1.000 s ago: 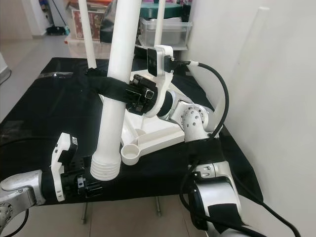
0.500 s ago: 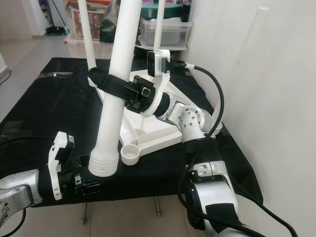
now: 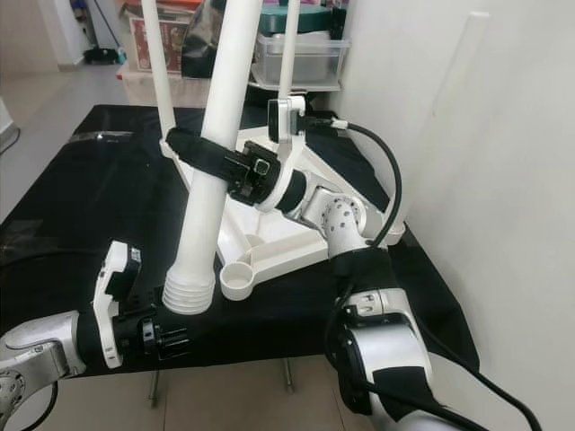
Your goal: Building children table
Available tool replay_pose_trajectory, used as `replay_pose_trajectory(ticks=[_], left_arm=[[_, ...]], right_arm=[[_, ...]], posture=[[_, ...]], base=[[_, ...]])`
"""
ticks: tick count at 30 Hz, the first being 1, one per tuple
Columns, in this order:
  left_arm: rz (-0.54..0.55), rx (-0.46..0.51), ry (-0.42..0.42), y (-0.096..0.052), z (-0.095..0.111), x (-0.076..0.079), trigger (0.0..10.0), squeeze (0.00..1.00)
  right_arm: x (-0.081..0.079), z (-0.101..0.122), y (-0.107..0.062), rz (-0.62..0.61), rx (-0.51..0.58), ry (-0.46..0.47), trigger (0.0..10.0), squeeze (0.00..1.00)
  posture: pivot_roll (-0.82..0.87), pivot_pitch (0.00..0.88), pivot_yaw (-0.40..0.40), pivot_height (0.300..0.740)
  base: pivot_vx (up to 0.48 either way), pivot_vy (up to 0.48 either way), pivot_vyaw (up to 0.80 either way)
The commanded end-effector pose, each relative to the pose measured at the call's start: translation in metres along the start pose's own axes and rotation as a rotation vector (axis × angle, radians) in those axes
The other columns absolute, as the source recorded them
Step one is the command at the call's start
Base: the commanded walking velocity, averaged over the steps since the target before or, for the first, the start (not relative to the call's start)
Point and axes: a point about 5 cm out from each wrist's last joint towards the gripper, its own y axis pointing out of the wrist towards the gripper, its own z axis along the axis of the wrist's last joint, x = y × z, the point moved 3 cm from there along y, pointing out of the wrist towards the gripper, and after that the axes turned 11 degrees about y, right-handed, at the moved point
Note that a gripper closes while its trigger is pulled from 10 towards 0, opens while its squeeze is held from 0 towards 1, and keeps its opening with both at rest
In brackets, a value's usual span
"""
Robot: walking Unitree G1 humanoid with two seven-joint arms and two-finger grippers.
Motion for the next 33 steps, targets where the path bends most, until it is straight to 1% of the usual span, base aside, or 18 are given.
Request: replay_pose_trajectory(ticks=[1, 5, 7, 16, 17, 22, 27, 30, 31, 32, 33], left_arm=[[-0.098, 0.050, 0.035, 0.006, 0.010, 0.018, 10.0, 0.00], [-0.089, 0.042, 0.036, 0.005, 0.008, 0.016, 10.0, 0.00], [-0.052, 0.053, 0.041, 0.005, 0.010, 0.009, 10.0, 0.00], [-0.062, 0.076, 0.064, 0.005, 0.014, 0.008, 10.0, 0.00], [-0.064, 0.070, 0.063, 0.005, 0.013, 0.008, 0.0, 0.00], [-0.082, 0.052, 0.067, 0.004, 0.008, 0.010, 0.0, 0.00], [-0.086, 0.042, 0.058, 0.005, 0.003, 0.012, 0.0, 0.00], [-0.076, 0.039, 0.062, 0.006, 0.002, 0.011, 0.0, 0.00], [-0.059, 0.035, 0.069, 0.007, 0.002, 0.009, 0.0, 0.00], [-0.059, 0.035, 0.069, 0.007, 0.002, 0.009, 0.0, 0.00], [-0.049, 0.028, 0.076, 0.007, 0.002, 0.007, 7.1, 0.00]], right_arm=[[0.002, 0.004, -0.005, -0.051, -0.014, -0.045, 0.0, 0.00], [-0.002, -0.001, -0.006, -0.024, -0.042, -0.041, 0.0, 0.00], [-0.009, -0.012, -0.005, 0.013, -0.082, -0.034, 0.0, 0.00], [-0.009, -0.025, -0.003, 0.031, -0.116, -0.022, 0.0, 0.00], [-0.009, -0.026, -0.003, 0.031, -0.118, -0.022, 0.0, 0.00], [-0.010, -0.027, -0.002, 0.030, -0.120, -0.025, 0.0, 0.00], [-0.010, -0.022, -0.001, 0.018, -0.107, -0.043, 0.0, 0.00], [-0.009, -0.019, 0.000, 0.005, -0.093, -0.053, 0.0, 0.00], [-0.005, -0.017, 0.001, -0.034, -0.083, -0.064, 0.0, 0.00], [-0.005, -0.017, 0.001, -0.034, -0.083, -0.064, 0.0, 0.00], [-0.001, -0.017, 0.001, -0.071, -0.081, -0.079, 10.0, 0.00]], posture=[[0.07, 0.000, -0.066, 0.740], [0.07, 0.000, -0.065, 0.740], [0.07, 0.000, -0.062, 0.740], [0.07, 0.000, -0.057, 0.740], [0.07, 0.000, -0.057, 0.740], [0.07, 0.000, -0.058, 0.740], [0.06, 0.000, -0.059, 0.740], [0.06, 0.000, -0.057, 0.740], [0.06, 0.000, -0.056, 0.740], [0.06, 0.000, -0.056, 0.740], [0.06, 0.000, -0.056, 0.740]], base=[[0.000, 0.000, 0.00], [0.000, 0.000, 0.00], [0.000, 0.000, 0.00], [0.000, 0.000, 0.00], [0.000, 0.000, 0.00], [0.000, 0.000, 0.00], [0.000, 0.000, 0.00], [0.000, 0.000, 0.00], [0.000, 0.000, 0.00], [0.000, 0.000, 0.00], [0.000, 0.000, 0.00]])
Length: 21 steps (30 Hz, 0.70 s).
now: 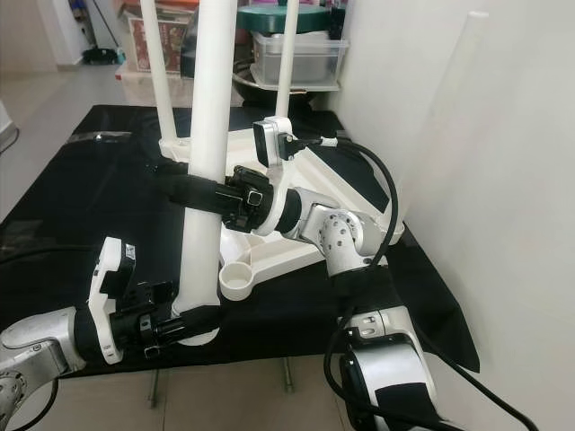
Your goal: Building children table
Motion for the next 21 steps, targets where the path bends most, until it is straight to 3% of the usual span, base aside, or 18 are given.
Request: replay_pose_trajectory(ticks=[1, 3, 4, 5, 7, 8, 10, 11, 14, 18, 21], left_arm=[[-0.043, -0.005, 0.008, 0.007, -0.002, 0.007, 10.0, 0.00], [-0.043, -0.005, 0.008, 0.007, -0.002, 0.007, 10.0, 0.00], [-0.036, -0.007, 0.016, 0.007, -0.002, 0.006, 10.0, 0.00], [-0.027, -0.010, 0.025, 0.007, -0.001, 0.005, 10.0, 0.00], [0.006, -0.017, 0.038, 0.005, -0.002, 0.000, 10.0, 0.00], [0.040, -0.049, 0.061, 0.002, -0.005, -0.005, 10.0, 0.00], [0.062, -0.072, 0.077, 0.000, -0.008, -0.009, 10.0, 0.00], [0.109, -0.120, 0.111, -0.005, -0.013, -0.017, 10.0, 0.00], [0.185, -0.187, 0.169, -0.013, -0.019, -0.031, 10.0, 0.00], [0.318, -0.366, 0.291, -0.029, -0.035, -0.053, 10.0, 0.00], [0.348, -0.400, 0.319, -0.031, -0.038, -0.058, 10.0, 0.00]], right_arm=[[0.008, 0.012, 0.001, -0.112, 0.035, -0.073, 10.0, 0.00], [0.008, 0.012, 0.001, -0.112, 0.035, -0.073, 10.0, 0.00], [0.016, 0.014, 0.000, -0.183, 0.064, -0.075, 10.0, 0.00], [0.022, 0.015, 0.000, -0.248, 0.079, -0.089, 10.0, 1.00], [0.033, 0.018, -0.003, -0.368, 0.125, -0.095, 10.0, 1.00], [0.038, 0.017, -0.006, -0.436, 0.119, -0.109, 10.0, 0.55], [0.042, 0.016, -0.008, -0.479, 0.113, -0.117, 10.0, 0.55], [0.048, 0.013, -0.014, -0.563, 0.090, -0.112, 10.0, 0.00], [0.055, 0.007, -0.021, -0.662, 0.065, -0.077, 10.0, 0.00], [0.059, -0.004, -0.028, -0.763, 0.097, 0.040, 10.0, 0.00], [0.060, -0.008, -0.027, -0.788, 0.101, 0.052, 10.0, 0.00]], posture=[[0.06, 0.000, -0.059, 0.740], [0.06, 0.000, -0.059, 0.740], [0.06, 0.000, -0.059, 0.740], [0.06, 0.000, -0.063, 0.740], [0.06, 0.000, -0.063, 0.740], [0.06, 0.000, -0.061, 0.740], [0.06, 0.000, -0.061, 0.740], [0.06, 0.000, -0.061, 0.740], [0.06, 0.000, -0.062, 0.740], [0.06, 0.000, -0.062, 0.740], [0.06, 0.000, -0.061, 0.740]], base=[[0.000, 0.000, 0.00], [0.000, 0.000, 0.00], [0.000, 0.000, 0.00], [0.000, 0.000, 0.00], [0.000, 0.000, 0.00], [0.000, 0.000, 0.00], [0.000, 0.000, 0.00], [0.000, 0.000, 0.00], [0.000, 0.000, 0.00], [0.000, 0.000, 0.00], [0.000, 0.000, 0.00]])
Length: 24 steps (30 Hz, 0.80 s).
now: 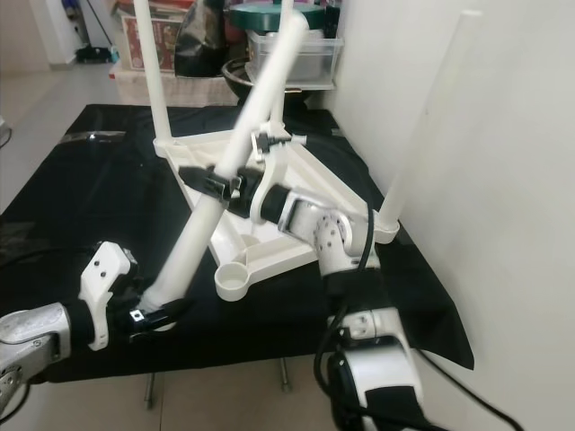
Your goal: Building children table
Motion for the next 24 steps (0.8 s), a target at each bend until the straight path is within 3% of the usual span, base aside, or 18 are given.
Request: replay_pose_trajectory(ticks=[1, 4, 6, 7, 8, 9, 11, 12, 13, 14, 15, 16, 19, 20, 24], left_arm=[[0.055, -0.036, 0.067, 0.003, -0.003, -0.008, 10.0, 0.00], [0.111, -0.044, 0.074, 0.008, -0.005, -0.013, 10.0, 0.00], [0.104, -0.034, 0.072, 0.016, -0.005, -0.007, 10.0, 0.00], [0.094, -0.028, 0.073, 0.019, -0.005, -0.004, 10.0, 0.00], [0.094, -0.028, 0.073, 0.019, -0.005, -0.004, 10.0, 0.00], [0.084, -0.025, 0.072, 0.022, -0.004, -0.002, 10.0, 0.00], [0.078, -0.023, 0.076, 0.024, -0.004, 0.000, 10.0, 0.00], [0.073, -0.020, 0.082, 0.027, -0.004, 0.001, 10.0, 0.00], [0.073, -0.020, 0.082, 0.027, -0.004, 0.001, 10.0, 0.00], [0.064, -0.016, 0.091, 0.031, -0.002, 0.003, 10.0, 0.00], [0.064, -0.016, 0.091, 0.031, -0.002, 0.003, 10.0, 0.00], [0.050, -0.006, 0.099, 0.034, 0.000, 0.005, 10.0, 0.00], [0.041, 0.001, 0.103, 0.036, 0.002, 0.006, 10.0, 0.00], [0.035, 0.000, 0.115, 0.038, 0.002, 0.008, 10.0, 0.00], [0.040, -0.018, 0.132, 0.039, -0.001, 0.009, 10.0, 0.00]], right_arm=[[0.000, -0.007, 0.001, -0.040, 0.023, 0.053, 10.0, 0.00], [0.000, -0.018, 0.006, -0.080, 0.059, 0.143, 10.0, 0.00], [-0.005, -0.031, 0.014, -0.088, 0.088, 0.268, 4.8, 0.00], [-0.007, -0.035, 0.016, -0.089, 0.093, 0.307, 5.5, 0.00], [-0.007, -0.035, 0.016, -0.089, 0.093, 0.307, 5.5, 0.00], [-0.009, -0.039, 0.019, -0.091, 0.096, 0.339, 9.1, 0.00], [-0.011, -0.041, 0.021, -0.100, 0.103, 0.364, 9.5, 0.00], [-0.013, -0.043, 0.023, -0.105, 0.106, 0.381, 6.7, 0.00], [-0.013, -0.043, 0.023, -0.105, 0.106, 0.381, 6.7, 0.00], [-0.014, -0.047, 0.026, -0.120, 0.109, 0.399, 4.5, 0.00], [-0.014, -0.047, 0.026, -0.120, 0.109, 0.399, 4.5, 0.00], [-0.015, -0.051, 0.029, -0.136, 0.110, 0.400, 3.6, 0.00], [-0.016, -0.054, 0.031, -0.146, 0.110, 0.398, 3.6, 0.00], [-0.016, -0.056, 0.031, -0.165, 0.113, 0.402, 0.0, 0.00], [-0.013, -0.058, 0.029, -0.205, 0.102, 0.386, 0.0, 0.00]], posture=[[0.06, 0.000, -0.059, 0.740], [0.06, 0.000, -0.057, 0.740], [0.05, 0.000, -0.052, 0.740], [0.05, 0.000, -0.051, 0.740], [0.05, 0.000, -0.051, 0.740], [0.05, 0.000, -0.051, 0.740], [0.05, 0.000, -0.051, 0.740], [0.05, 0.000, -0.051, 0.740], [0.05, 0.000, -0.051, 0.740], [0.05, 0.000, -0.052, 0.740], [0.05, 0.000, -0.052, 0.740], [0.05, 0.000, -0.054, 0.740], [0.05, 0.000, -0.054, 0.740], [0.05, 0.000, -0.056, 0.740], [0.05, 0.000, -0.057, 0.740]], base=[[0.000, 0.000, 0.00], [0.000, 0.000, 0.00], [0.000, 0.000, 0.00], [0.000, 0.000, 0.00], [0.000, 0.000, 0.00], [0.000, 0.000, 0.00], [0.000, 0.000, 0.00], [0.000, 0.000, 0.00], [0.000, 0.000, 0.00], [0.000, 0.000, 0.00], [0.000, 0.000, 0.00], [0.000, 0.000, 0.00], [0.000, 0.000, 0.00], [0.000, 0.000, 0.00], [0.000, 0.000, 0.00]])
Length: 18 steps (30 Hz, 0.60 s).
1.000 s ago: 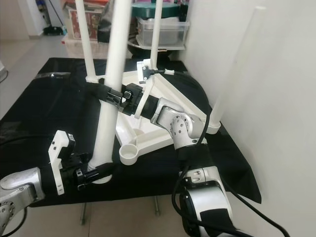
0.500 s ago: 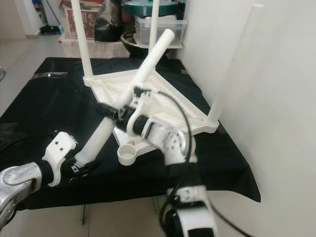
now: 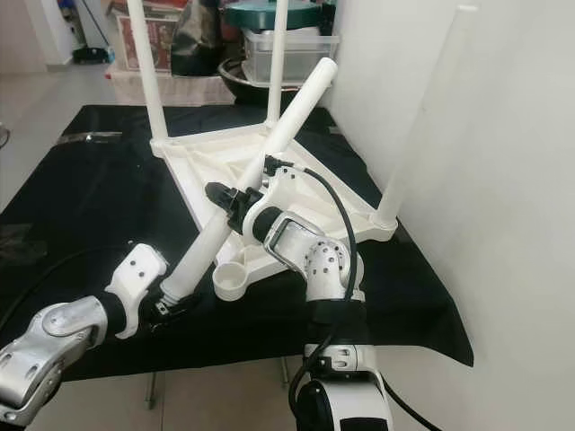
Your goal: Building children table
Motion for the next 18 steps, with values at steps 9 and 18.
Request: replay_pose_trajectory(ticks=[9, 18], left_arm=[[0.042, 0.023, 0.022, -0.003, 0.001, -0.008, 10.0, 1.00], [0.167, 0.135, -0.065, -0.030, 0.019, -0.030, 10.0, 1.00]], right_arm=[[-0.013, -0.040, 0.009, 0.007, -0.047, 0.118, 0.0, 0.00], [0.001, 0.010, 0.004, -0.024, 0.093, 0.007, 0.0, 0.00]], posture=[[0.05, 0.000, -0.060, 0.740], [0.08, 0.000, -0.066, 0.740]], base=[[0.000, 0.000, 0.00], [0.000, 0.000, 0.00]])
